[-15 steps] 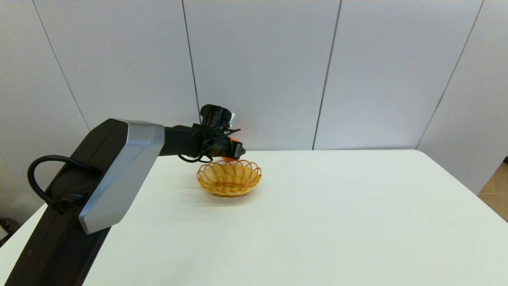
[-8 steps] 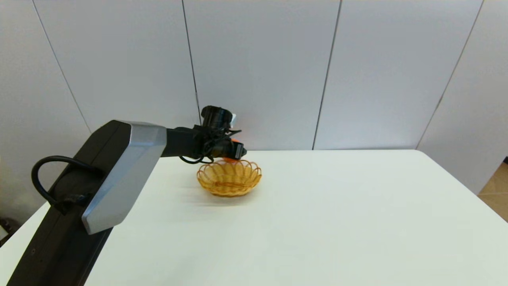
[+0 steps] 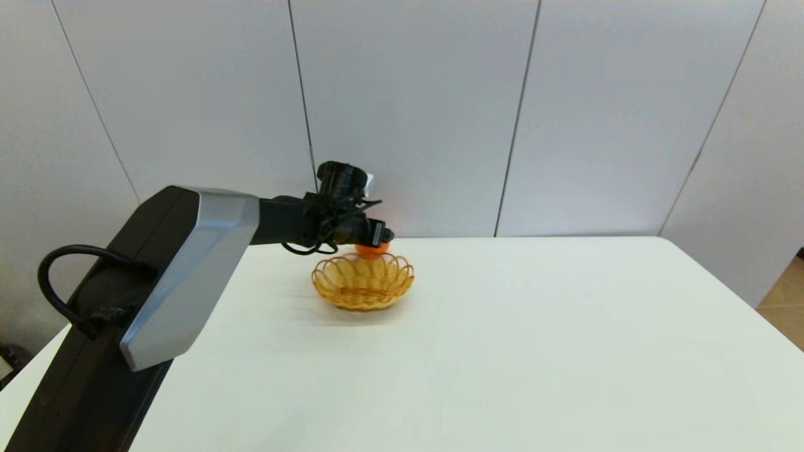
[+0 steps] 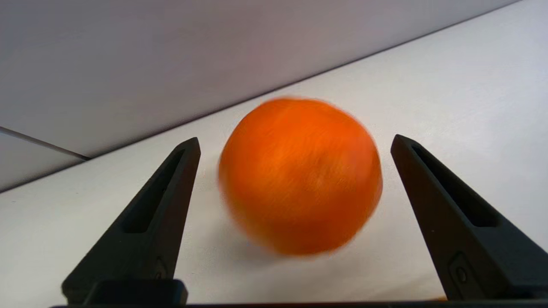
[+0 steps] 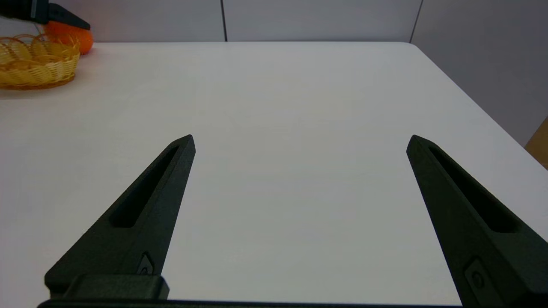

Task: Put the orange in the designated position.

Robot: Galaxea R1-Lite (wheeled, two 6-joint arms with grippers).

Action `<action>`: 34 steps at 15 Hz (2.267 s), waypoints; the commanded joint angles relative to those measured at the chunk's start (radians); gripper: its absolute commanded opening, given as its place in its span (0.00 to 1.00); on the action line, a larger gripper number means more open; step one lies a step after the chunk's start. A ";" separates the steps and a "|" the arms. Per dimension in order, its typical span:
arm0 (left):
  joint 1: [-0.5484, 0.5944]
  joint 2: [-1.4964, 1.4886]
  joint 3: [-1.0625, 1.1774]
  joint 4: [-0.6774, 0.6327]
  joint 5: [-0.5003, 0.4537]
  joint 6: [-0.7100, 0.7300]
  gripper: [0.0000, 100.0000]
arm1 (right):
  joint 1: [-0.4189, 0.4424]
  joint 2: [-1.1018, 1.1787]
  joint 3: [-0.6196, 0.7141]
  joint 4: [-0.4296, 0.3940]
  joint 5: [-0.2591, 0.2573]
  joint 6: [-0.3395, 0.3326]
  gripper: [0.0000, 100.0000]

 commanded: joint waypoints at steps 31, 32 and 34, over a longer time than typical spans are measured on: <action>0.247 -1.657 1.180 0.005 0.002 0.125 1.00 | 0.000 0.001 0.000 0.000 0.000 0.000 1.00; 0.265 -1.717 1.229 0.005 0.002 0.139 1.00 | 0.000 0.000 0.000 0.000 0.000 0.000 1.00; 0.283 -1.838 1.309 0.005 0.004 0.139 1.00 | 0.000 0.000 0.000 0.000 0.000 0.000 1.00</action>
